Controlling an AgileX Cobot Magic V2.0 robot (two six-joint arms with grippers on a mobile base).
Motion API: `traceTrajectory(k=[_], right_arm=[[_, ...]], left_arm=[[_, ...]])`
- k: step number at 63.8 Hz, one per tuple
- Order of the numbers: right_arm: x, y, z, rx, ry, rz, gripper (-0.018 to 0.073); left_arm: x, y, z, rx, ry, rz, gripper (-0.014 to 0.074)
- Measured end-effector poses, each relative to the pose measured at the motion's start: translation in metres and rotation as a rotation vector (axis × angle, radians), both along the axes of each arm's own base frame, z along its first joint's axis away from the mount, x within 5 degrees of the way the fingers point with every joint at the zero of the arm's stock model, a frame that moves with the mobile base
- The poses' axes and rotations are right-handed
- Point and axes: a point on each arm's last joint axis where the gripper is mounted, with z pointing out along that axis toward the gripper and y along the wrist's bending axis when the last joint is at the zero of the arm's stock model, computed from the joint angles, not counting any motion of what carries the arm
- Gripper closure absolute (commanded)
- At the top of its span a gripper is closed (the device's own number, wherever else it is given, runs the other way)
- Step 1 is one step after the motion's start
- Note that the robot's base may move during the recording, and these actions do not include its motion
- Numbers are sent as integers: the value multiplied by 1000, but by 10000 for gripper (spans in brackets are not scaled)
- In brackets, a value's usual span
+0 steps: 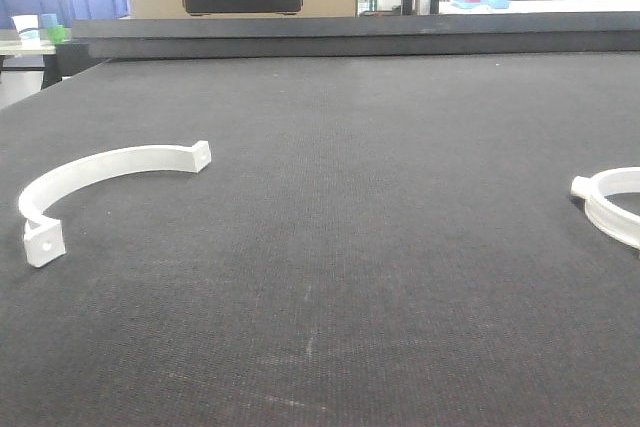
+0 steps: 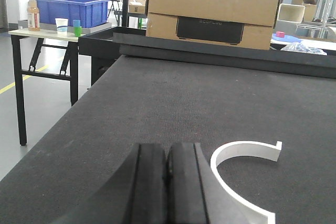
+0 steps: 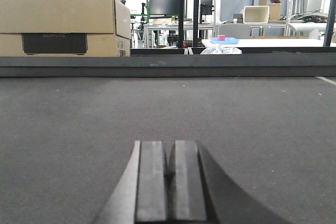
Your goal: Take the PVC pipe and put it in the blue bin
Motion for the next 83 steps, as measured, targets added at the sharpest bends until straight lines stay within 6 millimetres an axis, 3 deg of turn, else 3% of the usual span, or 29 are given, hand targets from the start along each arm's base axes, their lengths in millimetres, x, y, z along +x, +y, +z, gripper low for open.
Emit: traceTrajectory(k=[59,76,83], right_arm=[[0,0,0,0,0,0,721],[-5,0,22,-16,-247,-5,721],[-6,-1,27,9,-266,-5,721]], left_arm=[[0,0,6,2,-64,0,708],[-2,0,15,-28,-144,0,708],[-6,0,36,-33,-175,-2,708]])
